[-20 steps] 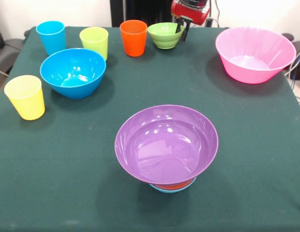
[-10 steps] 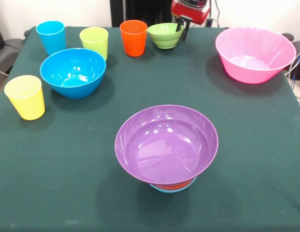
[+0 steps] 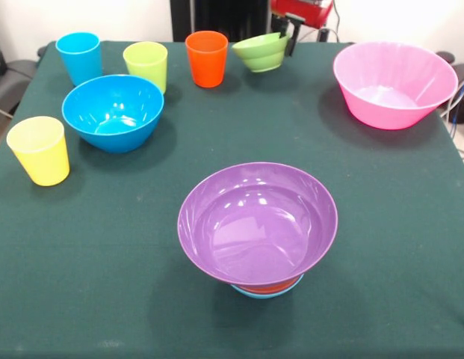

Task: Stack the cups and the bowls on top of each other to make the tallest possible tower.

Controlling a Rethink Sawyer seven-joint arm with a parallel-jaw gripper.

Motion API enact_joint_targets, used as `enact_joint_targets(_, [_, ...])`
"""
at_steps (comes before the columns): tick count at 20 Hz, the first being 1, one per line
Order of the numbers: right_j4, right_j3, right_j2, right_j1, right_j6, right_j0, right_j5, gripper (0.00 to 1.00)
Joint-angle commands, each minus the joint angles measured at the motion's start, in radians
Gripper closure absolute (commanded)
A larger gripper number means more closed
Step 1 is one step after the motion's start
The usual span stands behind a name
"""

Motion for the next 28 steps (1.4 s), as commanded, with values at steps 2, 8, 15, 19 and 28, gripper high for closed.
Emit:
enact_joint_targets(2, [0.050, -0.127, 0.096, -0.066, 0.082, 0.022, 0.169, 1.00])
enact_joint_targets(8, [0.052, -0.184, 0.081, -0.075, 0.078, 0.034, 0.212, 1.00])
enact_joint_targets(15, [0.051, -0.273, 0.066, -0.100, 0.059, 0.044, 0.329, 1.00])
enact_joint_targets(19, [0.045, -0.329, 0.061, -0.111, 0.052, 0.046, 0.393, 1.00])
enact_joint_targets(28, [0.024, -0.435, 0.091, -0.185, 0.004, 0.007, 0.555, 1.00])
